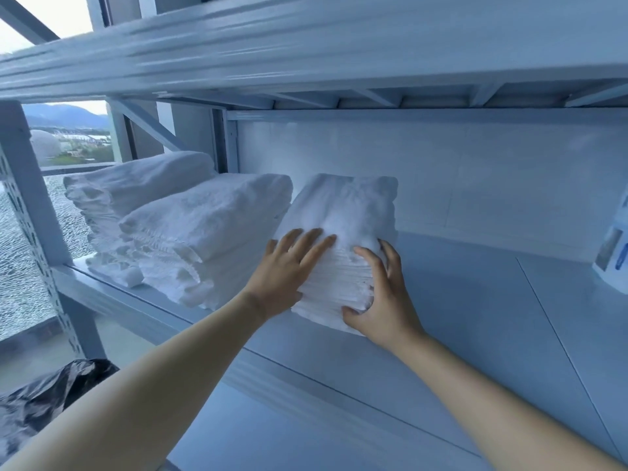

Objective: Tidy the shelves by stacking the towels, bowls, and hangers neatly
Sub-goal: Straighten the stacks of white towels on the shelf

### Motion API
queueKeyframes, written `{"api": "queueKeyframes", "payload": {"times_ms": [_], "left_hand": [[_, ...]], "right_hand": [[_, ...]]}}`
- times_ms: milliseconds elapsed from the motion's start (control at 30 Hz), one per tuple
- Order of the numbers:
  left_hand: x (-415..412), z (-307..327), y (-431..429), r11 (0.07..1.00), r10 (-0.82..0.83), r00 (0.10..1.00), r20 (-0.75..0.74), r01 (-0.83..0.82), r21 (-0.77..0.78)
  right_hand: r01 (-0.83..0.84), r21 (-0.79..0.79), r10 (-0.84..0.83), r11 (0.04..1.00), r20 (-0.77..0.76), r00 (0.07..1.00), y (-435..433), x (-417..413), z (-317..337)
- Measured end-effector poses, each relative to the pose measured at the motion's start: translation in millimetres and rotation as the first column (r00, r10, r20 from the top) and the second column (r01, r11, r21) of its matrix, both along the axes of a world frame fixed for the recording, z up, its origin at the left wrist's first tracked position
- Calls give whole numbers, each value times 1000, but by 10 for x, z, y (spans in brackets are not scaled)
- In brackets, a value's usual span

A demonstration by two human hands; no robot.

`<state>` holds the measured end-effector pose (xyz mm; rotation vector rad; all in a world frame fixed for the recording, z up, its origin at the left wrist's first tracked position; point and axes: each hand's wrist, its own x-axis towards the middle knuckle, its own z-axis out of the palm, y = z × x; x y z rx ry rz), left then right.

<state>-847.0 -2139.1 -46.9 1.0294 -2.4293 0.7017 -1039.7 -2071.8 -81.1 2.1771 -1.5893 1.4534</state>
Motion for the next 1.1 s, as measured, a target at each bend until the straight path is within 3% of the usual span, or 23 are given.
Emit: {"api": "queueKeyframes", "payload": {"times_ms": [333,500,700,833,1100], "left_hand": [[267,-48,275,991,-133,985,-112,132,-18],[390,-45,451,992,-125,988,-90,123,-23],[452,17,716,1000,-26,995,-93,27,11],[338,160,863,995,86,995,-51,-84,50],[-69,103,1046,985,155,979,-131,-143,97]], "right_hand": [[41,4,-41,999,-39,998,343,289,-16],[-12,-25,11,1000,-39,999,518,376,-34],[-193,149,211,970,-112,971,612,129,119],[-158,290,229,944,-232,945,557,-225,287],[-161,261,237,952,-294,926,482,-409,189]]}}
